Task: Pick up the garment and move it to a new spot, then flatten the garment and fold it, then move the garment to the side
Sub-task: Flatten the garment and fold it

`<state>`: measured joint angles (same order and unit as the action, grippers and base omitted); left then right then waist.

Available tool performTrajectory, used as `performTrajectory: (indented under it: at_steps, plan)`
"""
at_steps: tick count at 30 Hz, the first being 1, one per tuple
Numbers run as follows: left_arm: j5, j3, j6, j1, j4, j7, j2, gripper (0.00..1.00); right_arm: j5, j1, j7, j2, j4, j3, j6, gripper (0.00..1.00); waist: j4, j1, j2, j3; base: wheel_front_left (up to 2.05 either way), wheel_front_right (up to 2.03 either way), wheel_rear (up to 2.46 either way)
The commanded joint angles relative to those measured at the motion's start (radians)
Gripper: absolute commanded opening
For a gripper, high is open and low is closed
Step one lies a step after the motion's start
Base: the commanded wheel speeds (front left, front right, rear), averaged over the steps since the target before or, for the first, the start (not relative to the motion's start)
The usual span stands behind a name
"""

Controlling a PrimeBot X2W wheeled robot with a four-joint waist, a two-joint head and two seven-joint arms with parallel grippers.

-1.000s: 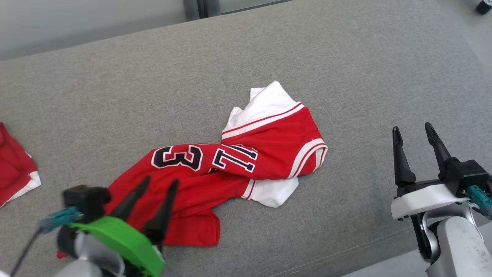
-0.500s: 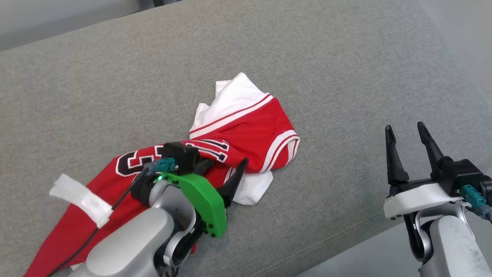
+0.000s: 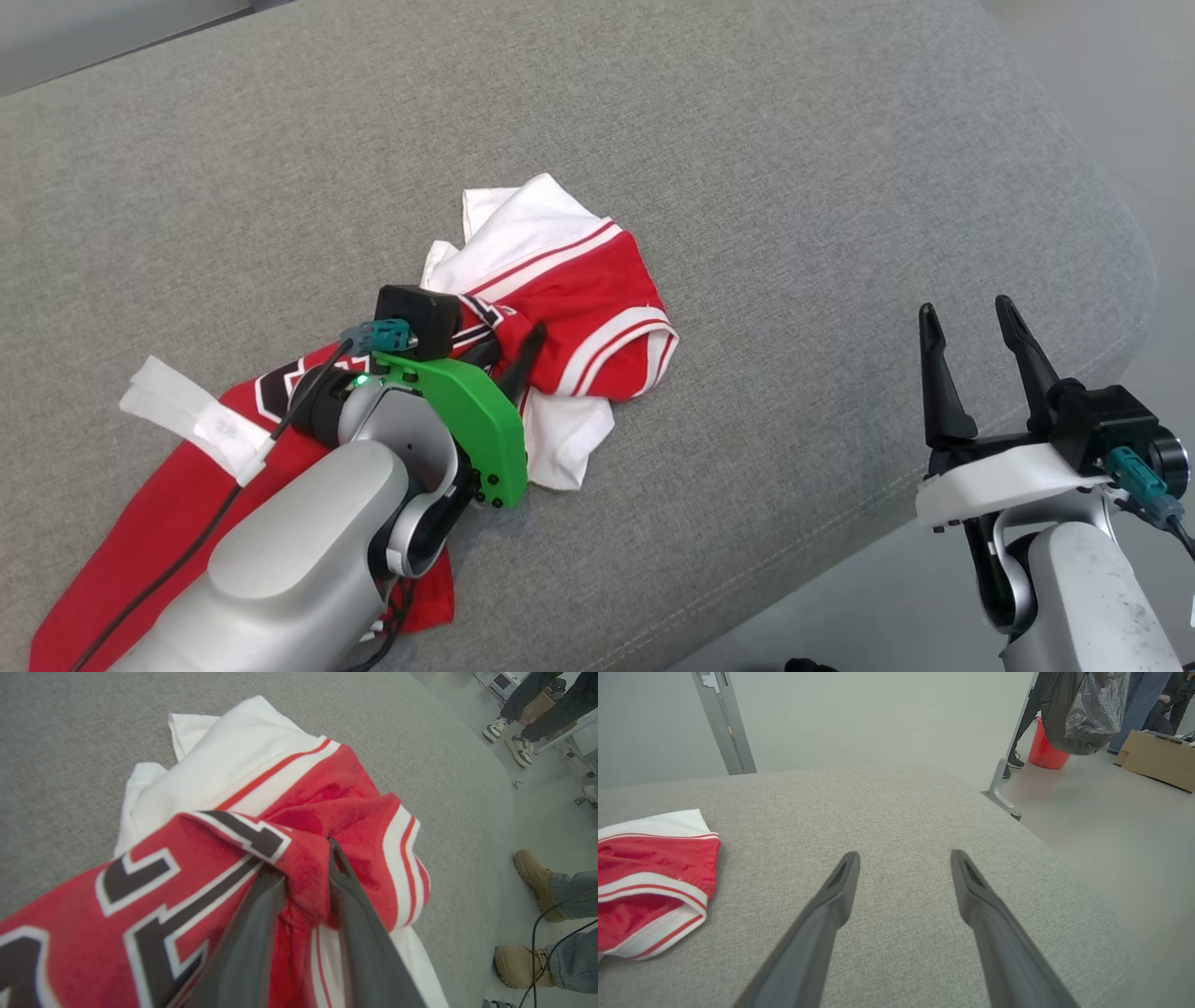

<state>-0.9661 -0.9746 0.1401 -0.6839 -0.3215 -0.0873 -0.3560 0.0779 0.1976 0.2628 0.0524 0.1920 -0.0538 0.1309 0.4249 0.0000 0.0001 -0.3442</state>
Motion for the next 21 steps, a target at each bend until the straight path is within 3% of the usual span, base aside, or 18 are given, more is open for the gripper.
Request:
performTrajectory:
  at_steps: [1, 9, 14, 16, 19, 20, 21]
  plan:
    - [-0.008, 0.007, -0.007, -0.020, 0.003, 0.010, 0.003, 0.00, 0.010, 0.009, 0.003, 0.000, 0.002, -0.002, 0.000, 1.00, 0.002, 0.0000, -0.0001, -0.003, 0.00, 0.00, 0.00]
    - [-0.067, 0.076, -0.023, 0.006, 0.171, 0.065, -0.011, 0.00, 0.006, -0.008, 0.003, -0.001, 0.004, -0.018, 0.000, 1.00, -0.022, 0.0000, -0.0001, 0.005, 0.00, 0.00, 0.00]
    - [-0.239, 0.172, -0.013, 0.056, 0.203, 0.024, -0.003, 0.00, 0.001, 0.008, 0.003, -0.001, 0.008, -0.001, 0.000, 1.00, -0.042, 0.0000, -0.0001, 0.012, 0.00, 0.00, 0.00]
    - [-0.309, 0.214, -0.011, 0.059, 0.150, -0.008, 0.003, 0.18, -0.001, 0.017, 0.003, -0.001, 0.011, 0.016, 0.000, 1.00, -0.042, 0.0000, -0.0001, 0.013, 0.00, 0.00, 0.00]
    - [-0.318, 0.219, 0.001, 0.030, 0.048, -0.034, -0.005, 0.48, 0.002, 0.025, 0.003, -0.001, 0.018, 0.032, 0.000, 1.00, -0.037, 0.0000, -0.0001, 0.014, 0.00, 0.00, 0.00]
    - [-0.337, 0.226, 0.002, 0.025, 0.017, -0.037, 0.010, 0.97, 0.002, 0.028, 0.003, -0.001, 0.019, 0.036, 0.000, 1.00, -0.035, 0.0000, -0.0001, 0.014, 0.00, 0.00, 0.00]
    - [-0.343, 0.237, 0.002, 0.018, -0.015, -0.039, 0.020, 1.00, 0.001, 0.030, 0.003, -0.001, 0.020, 0.039, 0.000, 1.00, -0.033, 0.0000, -0.0001, 0.013, 0.00, 0.00, 0.00]
